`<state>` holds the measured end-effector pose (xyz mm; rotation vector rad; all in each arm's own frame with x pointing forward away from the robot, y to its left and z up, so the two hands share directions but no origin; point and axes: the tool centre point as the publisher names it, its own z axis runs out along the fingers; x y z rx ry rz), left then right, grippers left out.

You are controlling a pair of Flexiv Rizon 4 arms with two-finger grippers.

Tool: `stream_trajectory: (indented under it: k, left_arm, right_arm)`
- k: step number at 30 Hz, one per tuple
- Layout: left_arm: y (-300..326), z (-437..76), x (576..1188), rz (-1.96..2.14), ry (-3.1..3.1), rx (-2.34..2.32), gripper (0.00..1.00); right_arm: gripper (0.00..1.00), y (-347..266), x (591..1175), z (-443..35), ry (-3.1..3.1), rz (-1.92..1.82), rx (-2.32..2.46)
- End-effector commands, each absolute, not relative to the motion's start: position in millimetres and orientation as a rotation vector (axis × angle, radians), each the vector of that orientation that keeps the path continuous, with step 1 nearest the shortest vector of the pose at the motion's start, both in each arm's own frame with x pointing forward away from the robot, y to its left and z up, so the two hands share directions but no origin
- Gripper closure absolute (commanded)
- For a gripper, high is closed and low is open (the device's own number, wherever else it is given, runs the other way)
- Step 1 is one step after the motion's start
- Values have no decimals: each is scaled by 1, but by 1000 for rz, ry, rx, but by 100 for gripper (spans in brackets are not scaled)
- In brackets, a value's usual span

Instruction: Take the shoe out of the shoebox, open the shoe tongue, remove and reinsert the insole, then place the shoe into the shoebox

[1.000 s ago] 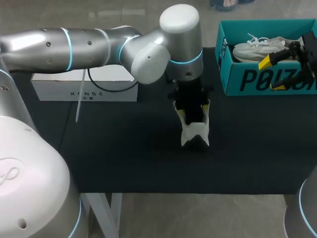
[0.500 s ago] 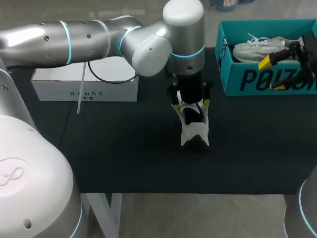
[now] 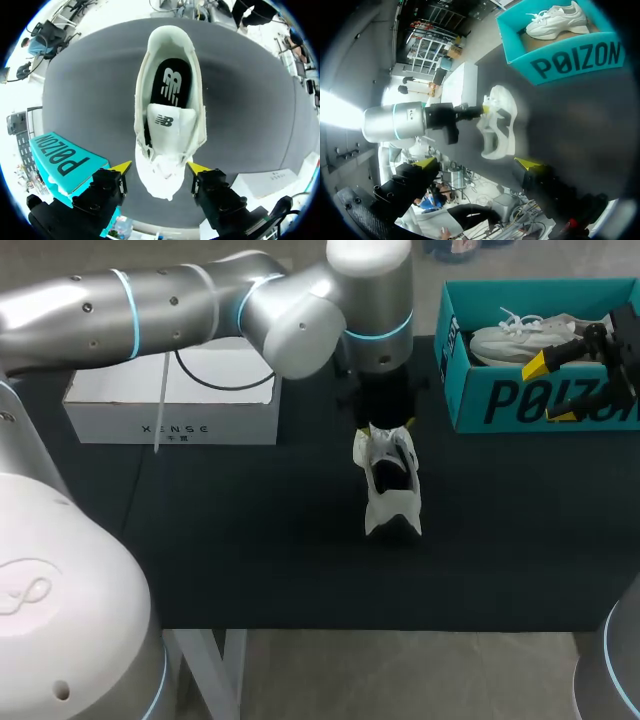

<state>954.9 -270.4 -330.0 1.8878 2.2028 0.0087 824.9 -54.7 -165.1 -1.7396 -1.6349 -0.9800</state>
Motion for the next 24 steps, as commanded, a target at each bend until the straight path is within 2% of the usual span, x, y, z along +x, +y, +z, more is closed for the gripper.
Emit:
stream_trajectory:
  k: [1,19,24]
  left_arm:
    - [-263,-327,948,-18,2192,1906,100]
    - [-266,-363,915,-47,2210,2040,100]
    - [-266,-350,918,-44,2189,2009,100]
  right_arm:
    - [0,-55,825,-165,-1635,-978,-1741]
    - [0,-55,825,-165,-1635,-978,-1741]
    - [0,-55,825,-165,-1635,-978,-1741]
